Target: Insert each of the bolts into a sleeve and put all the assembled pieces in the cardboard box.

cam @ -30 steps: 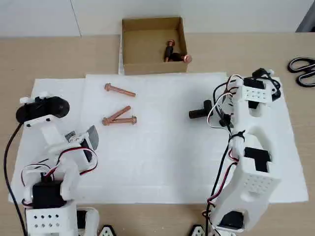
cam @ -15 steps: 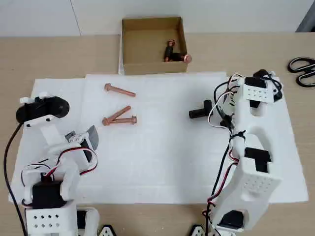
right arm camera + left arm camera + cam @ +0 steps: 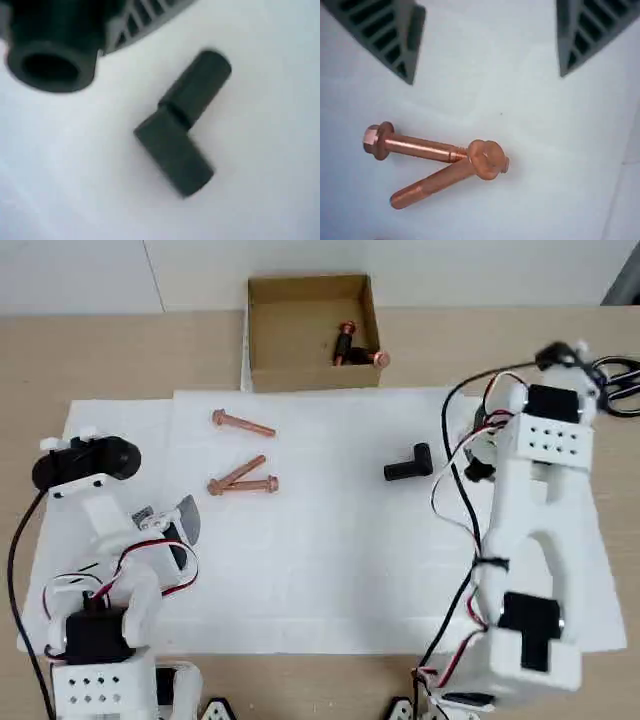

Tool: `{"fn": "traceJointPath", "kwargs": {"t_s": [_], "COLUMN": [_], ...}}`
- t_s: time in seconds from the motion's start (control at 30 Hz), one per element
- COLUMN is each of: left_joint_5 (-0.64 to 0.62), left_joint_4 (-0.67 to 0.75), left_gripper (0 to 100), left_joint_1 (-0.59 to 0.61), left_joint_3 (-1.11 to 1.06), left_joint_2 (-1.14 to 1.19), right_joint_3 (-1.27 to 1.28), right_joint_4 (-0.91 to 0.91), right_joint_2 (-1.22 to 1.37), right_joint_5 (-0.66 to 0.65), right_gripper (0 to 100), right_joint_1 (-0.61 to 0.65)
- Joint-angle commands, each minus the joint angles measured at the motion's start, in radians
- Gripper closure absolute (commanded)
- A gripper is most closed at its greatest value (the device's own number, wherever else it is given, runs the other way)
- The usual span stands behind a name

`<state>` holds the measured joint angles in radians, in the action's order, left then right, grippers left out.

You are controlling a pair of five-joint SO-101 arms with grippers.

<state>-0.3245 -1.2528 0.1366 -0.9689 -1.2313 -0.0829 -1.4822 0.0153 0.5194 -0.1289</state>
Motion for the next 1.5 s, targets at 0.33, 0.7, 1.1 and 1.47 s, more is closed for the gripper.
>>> {"fn": "traceJointPath", "kwargs": {"t_s": [0.33,0.7,1.1,1.47], "left_joint_5": [0.000,0.000,0.000,0.000], "left_joint_4": [0.020,0.018,0.018,0.018], "left_gripper": [82,82,82,82], "left_joint_1": [0.000,0.000,0.000,0.000], "left_joint_3": [0.007,0.007,0.007,0.007], "left_joint_2": [-0.009,-0.011,-0.011,-0.011], "right_joint_3": [-0.035,0.261,0.463,0.459], "right_joint_4": [-0.094,0.133,0.389,0.418], "right_joint_2": [-0.104,-0.104,-0.102,0.005], "right_joint_5": [-0.614,-0.669,-0.667,-0.666], "right_gripper": [99.5,99.2,99.1,87.6], "right_joint_1": [0.193,0.341,0.363,0.375]}}
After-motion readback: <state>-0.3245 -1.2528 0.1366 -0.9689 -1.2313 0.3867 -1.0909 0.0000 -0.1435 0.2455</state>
